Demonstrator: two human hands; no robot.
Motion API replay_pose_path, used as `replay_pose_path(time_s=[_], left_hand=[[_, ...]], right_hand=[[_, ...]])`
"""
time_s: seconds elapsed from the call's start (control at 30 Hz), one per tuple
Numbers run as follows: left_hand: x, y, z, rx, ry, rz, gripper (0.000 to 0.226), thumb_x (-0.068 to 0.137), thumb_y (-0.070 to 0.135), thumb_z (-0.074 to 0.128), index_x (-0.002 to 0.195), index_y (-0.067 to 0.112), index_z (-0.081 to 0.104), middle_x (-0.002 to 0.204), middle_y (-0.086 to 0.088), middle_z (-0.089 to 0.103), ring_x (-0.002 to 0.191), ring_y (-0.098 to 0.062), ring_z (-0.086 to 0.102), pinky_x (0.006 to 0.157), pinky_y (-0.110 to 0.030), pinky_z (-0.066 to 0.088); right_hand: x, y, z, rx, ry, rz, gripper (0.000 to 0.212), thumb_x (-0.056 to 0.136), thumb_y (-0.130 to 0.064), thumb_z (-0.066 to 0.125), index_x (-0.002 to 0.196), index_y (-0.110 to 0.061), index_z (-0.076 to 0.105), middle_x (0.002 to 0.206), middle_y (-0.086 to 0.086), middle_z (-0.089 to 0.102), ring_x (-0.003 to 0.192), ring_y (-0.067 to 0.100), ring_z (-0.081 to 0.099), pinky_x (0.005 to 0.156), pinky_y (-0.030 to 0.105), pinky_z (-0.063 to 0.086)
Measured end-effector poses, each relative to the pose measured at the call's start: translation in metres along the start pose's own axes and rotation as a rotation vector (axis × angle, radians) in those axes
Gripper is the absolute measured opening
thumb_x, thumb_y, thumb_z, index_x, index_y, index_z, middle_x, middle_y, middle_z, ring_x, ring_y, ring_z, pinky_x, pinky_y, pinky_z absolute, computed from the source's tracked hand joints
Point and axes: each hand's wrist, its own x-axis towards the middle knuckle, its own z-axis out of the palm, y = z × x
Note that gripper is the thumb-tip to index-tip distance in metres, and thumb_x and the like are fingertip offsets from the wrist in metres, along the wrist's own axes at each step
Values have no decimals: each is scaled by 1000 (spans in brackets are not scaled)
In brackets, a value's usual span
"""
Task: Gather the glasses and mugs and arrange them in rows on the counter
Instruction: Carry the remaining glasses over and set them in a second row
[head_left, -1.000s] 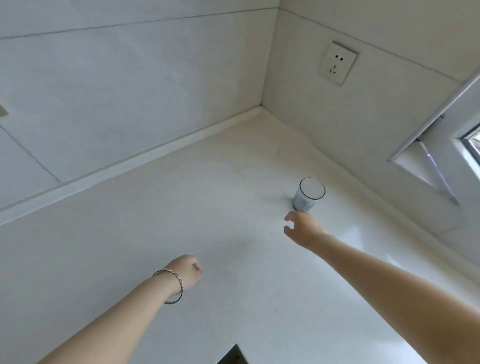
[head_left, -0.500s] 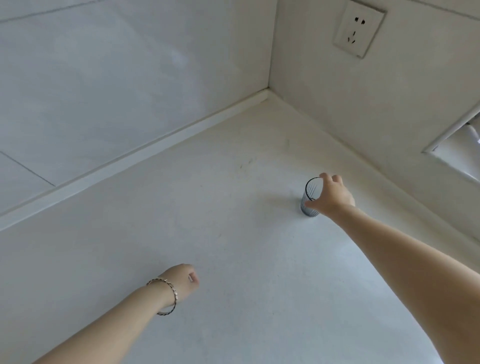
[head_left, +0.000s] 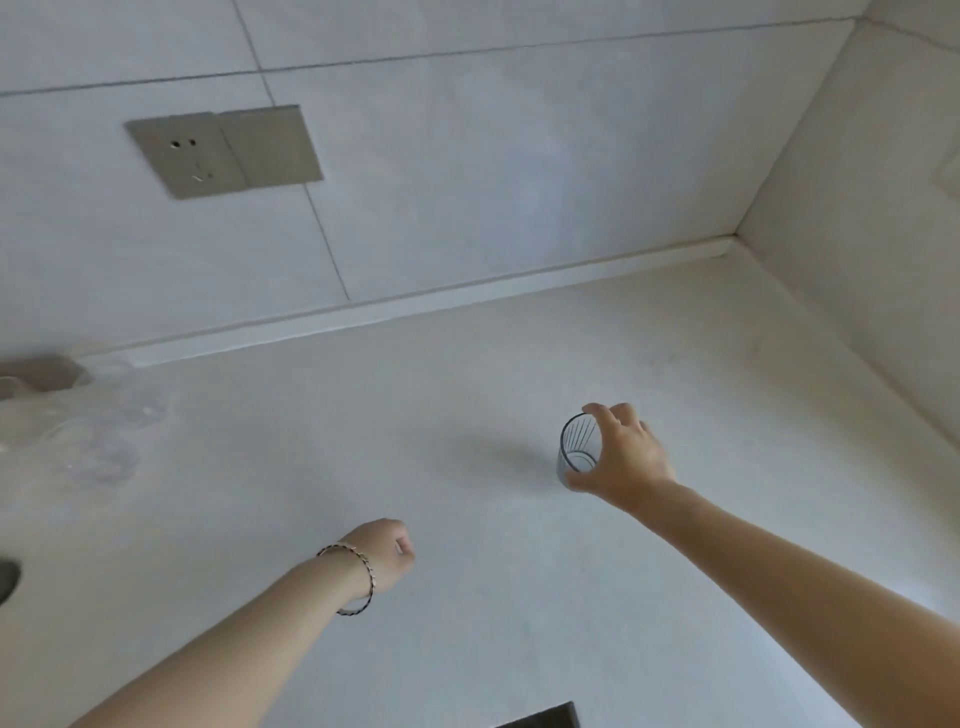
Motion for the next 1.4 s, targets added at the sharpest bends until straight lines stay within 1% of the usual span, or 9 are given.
replay_pose_path(time_s=[0.17, 0.3, 0.47, 0.63, 0.97, 1.17, 1.23, 1.3, 1.4], left_hand=[[-51, -106, -6, -97, 60, -74, 9, 91, 20, 41, 90, 23, 48, 121, -1, 58, 99, -17, 53, 86, -24, 41], [-102, -206, -5, -127, 64, -128, 8, 91, 18, 40, 89, 21, 46, 106, -3, 55, 90, -15, 47, 78, -21, 35], [-167, -317, -5, -164, 71, -216, 15, 93, 17, 41, 99, 18, 55, 123, -5, 59, 98, -18, 52, 79, -19, 34], [-207, -396, -17, -227, 102, -318, 30, 94, 18, 42, 117, 8, 57, 127, -7, 58, 117, -21, 54, 87, -22, 39], [-210, -479, -45, -349, 220, -434, 28, 93, 19, 45, 113, 8, 60, 125, -8, 59, 116, -22, 55, 94, -24, 42], [-199, -503, -69, -368, 219, -452, 21, 93, 19, 44, 105, 12, 60, 125, -7, 59, 115, -21, 56, 90, -22, 42], [-193, -508, -78, -362, 221, -437, 16, 93, 19, 45, 100, 15, 58, 124, -7, 59, 105, -20, 56, 83, -21, 39], [-188, -511, -85, -364, 225, -418, 6, 92, 20, 46, 92, 18, 52, 121, -6, 60, 93, -15, 49, 79, -18, 35], [-181, -519, -96, -355, 233, -401, 4, 91, 21, 47, 89, 20, 49, 105, -2, 56, 91, -13, 47, 80, -19, 35]], right_hand=[[-33, -117, 36, -55, -71, -161, 79, 73, -42, 70, 141, -26, 32, 136, 2, 40, 123, 23, 47, 95, 31, 43], [-66, -205, 74, -114, -135, -231, 79, 72, -41, 71, 140, -28, 32, 135, 1, 41, 120, 23, 51, 90, 29, 44], [-103, -302, 119, -203, -229, -294, 80, 71, -43, 73, 139, -29, 33, 134, 1, 41, 118, 22, 54, 92, 30, 45], [-120, -387, 152, -195, -238, -346, 82, 70, -43, 74, 140, -27, 33, 134, 3, 41, 118, 24, 55, 94, 32, 45], [-98, -508, 206, -105, -197, -388, 79, 70, -39, 76, 137, -22, 36, 128, 8, 43, 115, 28, 55, 91, 35, 48], [-88, -516, 229, -165, -238, -356, 80, 72, -35, 73, 140, -23, 32, 131, 6, 42, 119, 27, 50, 92, 34, 46], [-87, -513, 232, -183, -249, -354, 81, 74, -35, 71, 142, -21, 30, 131, 6, 40, 119, 26, 49, 92, 34, 46], [-86, -512, 231, -203, -275, -361, 85, 74, -40, 72, 143, -20, 27, 132, 6, 39, 120, 26, 47, 94, 34, 46], [-83, -521, 224, -226, -286, -406, 86, 75, -54, 68, 143, -18, 27, 137, 8, 37, 126, 27, 44, 101, 37, 42]])
